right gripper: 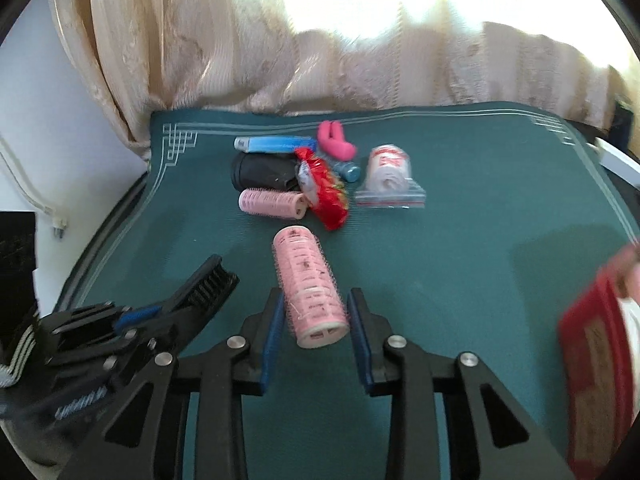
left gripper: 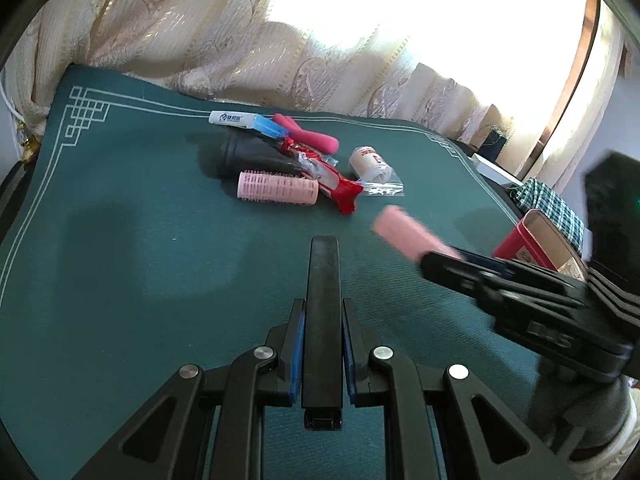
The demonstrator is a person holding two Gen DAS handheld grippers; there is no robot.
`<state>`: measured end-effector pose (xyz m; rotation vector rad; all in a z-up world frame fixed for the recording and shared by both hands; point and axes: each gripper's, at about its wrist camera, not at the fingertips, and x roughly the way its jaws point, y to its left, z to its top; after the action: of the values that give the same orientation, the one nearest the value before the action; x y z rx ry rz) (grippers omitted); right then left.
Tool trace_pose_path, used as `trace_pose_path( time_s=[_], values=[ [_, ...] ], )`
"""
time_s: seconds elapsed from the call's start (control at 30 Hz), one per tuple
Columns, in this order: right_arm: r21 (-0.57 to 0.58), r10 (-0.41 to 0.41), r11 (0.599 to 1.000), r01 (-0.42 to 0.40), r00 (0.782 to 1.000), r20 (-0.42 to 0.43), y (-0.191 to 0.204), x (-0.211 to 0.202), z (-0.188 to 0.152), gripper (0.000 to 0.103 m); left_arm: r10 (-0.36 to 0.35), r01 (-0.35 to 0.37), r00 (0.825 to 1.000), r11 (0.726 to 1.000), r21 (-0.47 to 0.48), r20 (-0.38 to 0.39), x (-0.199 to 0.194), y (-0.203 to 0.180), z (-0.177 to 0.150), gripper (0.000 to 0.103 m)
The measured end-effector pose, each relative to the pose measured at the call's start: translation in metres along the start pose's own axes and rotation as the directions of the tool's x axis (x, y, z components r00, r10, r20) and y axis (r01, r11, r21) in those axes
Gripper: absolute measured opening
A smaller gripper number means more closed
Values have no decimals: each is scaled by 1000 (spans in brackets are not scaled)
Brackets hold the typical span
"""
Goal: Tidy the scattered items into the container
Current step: 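Grasp the black brush with the left tool while the right tool grasps a pink roller, then carry the brush and roller into the red tin and release them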
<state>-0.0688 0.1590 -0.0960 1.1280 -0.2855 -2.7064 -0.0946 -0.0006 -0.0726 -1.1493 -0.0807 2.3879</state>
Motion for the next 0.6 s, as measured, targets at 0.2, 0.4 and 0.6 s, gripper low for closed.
trace_pose_path(
  time_s=[0.2,0.4,0.6],
  values=[
    [71,-117,992,109,985,128,-22,-82,-27,34,-9,8,1000,999,35,17,-7,-16,-2,17],
    [133,-268,961,244,940,209,-55,-158,-54,34,-50,49,999,996,72,12,-12,-50,-6,17],
    [312,-280,923,227,950,139,-123,-165,-62,34,-124,123,992,987,102,1,-18,-96,-11,17]
  ],
)
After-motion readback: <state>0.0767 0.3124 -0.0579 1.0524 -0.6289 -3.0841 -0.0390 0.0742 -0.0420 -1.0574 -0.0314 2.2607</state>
